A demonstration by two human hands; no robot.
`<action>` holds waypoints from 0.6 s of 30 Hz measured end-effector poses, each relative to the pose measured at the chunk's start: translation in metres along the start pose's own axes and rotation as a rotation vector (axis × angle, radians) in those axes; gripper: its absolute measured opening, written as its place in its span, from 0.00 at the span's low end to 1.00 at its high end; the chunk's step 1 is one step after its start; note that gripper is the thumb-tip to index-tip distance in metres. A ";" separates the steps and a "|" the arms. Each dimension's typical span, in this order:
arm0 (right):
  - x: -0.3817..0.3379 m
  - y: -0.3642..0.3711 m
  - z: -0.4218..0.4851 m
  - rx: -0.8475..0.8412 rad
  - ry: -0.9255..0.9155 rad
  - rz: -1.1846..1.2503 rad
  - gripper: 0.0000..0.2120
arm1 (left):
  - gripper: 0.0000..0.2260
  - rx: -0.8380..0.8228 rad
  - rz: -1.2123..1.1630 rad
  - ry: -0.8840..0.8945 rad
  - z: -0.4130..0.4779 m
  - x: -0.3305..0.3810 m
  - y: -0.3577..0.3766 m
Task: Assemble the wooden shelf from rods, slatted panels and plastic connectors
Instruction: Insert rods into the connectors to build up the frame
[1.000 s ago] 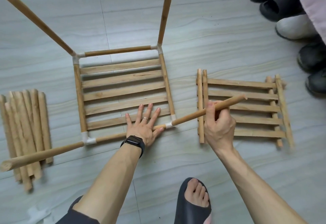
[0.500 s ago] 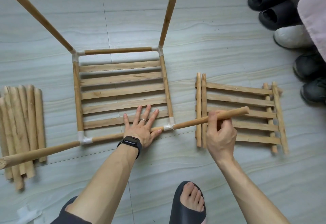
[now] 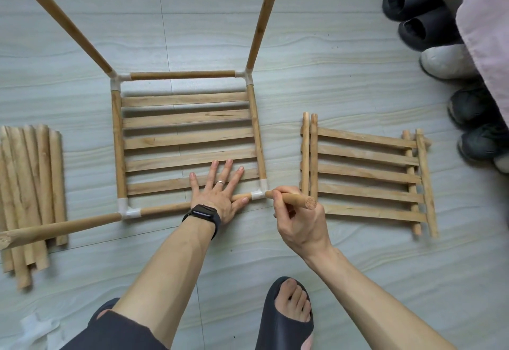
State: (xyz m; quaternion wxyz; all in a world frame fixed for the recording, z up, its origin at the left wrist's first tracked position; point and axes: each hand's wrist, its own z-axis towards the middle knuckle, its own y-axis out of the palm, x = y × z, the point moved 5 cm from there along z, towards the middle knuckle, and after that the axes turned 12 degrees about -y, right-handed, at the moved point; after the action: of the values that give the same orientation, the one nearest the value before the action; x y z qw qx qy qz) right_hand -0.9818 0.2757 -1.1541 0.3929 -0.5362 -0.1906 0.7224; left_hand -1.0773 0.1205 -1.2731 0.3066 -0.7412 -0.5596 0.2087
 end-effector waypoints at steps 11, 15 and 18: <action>-0.005 -0.003 0.005 -0.043 -0.019 -0.027 0.13 | 0.32 -0.027 0.043 -0.018 -0.009 0.004 -0.006; -0.007 -0.004 0.006 -0.093 0.068 -0.051 0.15 | 0.34 -0.069 0.068 -0.031 -0.011 0.006 -0.012; -0.001 -0.008 0.007 -0.181 0.276 -0.050 0.16 | 0.34 -0.084 0.063 0.019 -0.011 0.003 -0.029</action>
State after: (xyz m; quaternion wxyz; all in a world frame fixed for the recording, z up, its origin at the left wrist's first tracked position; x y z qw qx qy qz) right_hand -0.9857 0.2807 -1.1452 0.3833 -0.6587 -0.2124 0.6116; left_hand -1.0898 0.1260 -1.2454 0.2736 -0.7726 -0.5413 0.1876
